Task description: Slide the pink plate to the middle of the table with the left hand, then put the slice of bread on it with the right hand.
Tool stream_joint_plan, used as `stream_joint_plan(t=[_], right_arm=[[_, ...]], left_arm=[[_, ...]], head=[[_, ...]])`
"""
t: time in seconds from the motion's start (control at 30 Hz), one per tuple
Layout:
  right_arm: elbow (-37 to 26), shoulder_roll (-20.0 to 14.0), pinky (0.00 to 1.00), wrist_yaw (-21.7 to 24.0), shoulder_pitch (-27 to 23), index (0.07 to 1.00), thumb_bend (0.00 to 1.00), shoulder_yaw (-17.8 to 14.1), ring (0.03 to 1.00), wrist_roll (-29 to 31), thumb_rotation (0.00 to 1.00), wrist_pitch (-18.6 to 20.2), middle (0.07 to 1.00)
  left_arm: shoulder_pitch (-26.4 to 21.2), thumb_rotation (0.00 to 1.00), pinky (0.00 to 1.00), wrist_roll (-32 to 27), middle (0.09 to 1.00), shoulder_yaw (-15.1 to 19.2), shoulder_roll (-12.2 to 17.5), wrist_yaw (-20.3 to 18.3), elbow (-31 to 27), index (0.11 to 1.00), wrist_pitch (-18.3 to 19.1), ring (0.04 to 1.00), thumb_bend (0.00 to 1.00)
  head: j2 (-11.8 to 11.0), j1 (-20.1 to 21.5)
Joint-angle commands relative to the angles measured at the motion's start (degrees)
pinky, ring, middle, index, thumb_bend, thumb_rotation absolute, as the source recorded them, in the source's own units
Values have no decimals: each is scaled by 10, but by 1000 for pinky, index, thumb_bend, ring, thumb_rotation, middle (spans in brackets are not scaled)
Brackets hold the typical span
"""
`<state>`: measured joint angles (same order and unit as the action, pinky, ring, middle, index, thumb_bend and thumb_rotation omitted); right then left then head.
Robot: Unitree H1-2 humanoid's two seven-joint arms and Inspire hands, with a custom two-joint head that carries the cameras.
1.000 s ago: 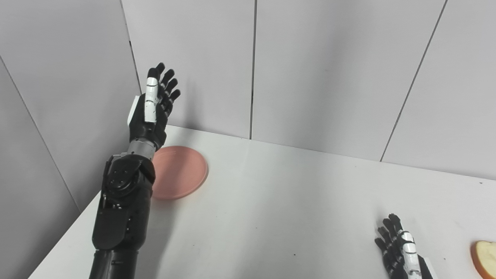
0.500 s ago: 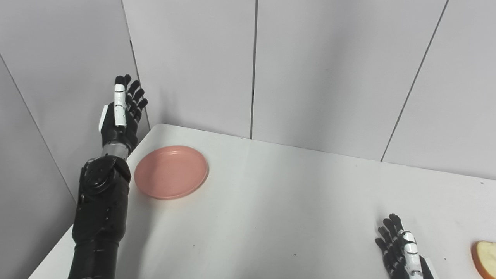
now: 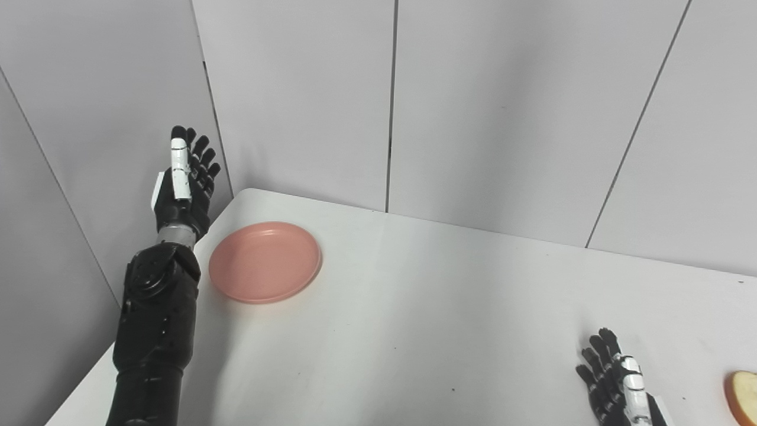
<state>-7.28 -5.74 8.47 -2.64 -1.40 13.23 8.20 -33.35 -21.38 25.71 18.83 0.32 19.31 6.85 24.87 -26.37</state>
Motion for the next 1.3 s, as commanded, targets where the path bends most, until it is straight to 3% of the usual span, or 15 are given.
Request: stream_joint_plan(t=[0.0,0.27,0.77,1.27], right_arm=[[2,-4,1000,6,-7,1000,327,-3,1000,3,1000,-10,1000],[1,-5,1000,5,-7,1000,335,-6,1000,8,1000,-5,1000],[-4,-7,1000,3,-6,1000,315,-3,1000,-1,1000,-7,1000],[-5,-9,1000,7,-5,1000,366,-4,1000,5,1000,-6,1000]], left_arm=[[-15,973,1000,-13,986,7,17,-5,-8,995,-16,996,759],[-4,979,1000,-50,1000,23,18,-25,8,1000,-18,1000,766],[6,989,1000,-65,1000,38,14,-15,35,1000,-26,1000,750],[7,958,1000,-85,1000,52,14,-17,74,1000,-42,1000,728]], head=[[1,1],[2,-1],[7,-2],[12,-3]])
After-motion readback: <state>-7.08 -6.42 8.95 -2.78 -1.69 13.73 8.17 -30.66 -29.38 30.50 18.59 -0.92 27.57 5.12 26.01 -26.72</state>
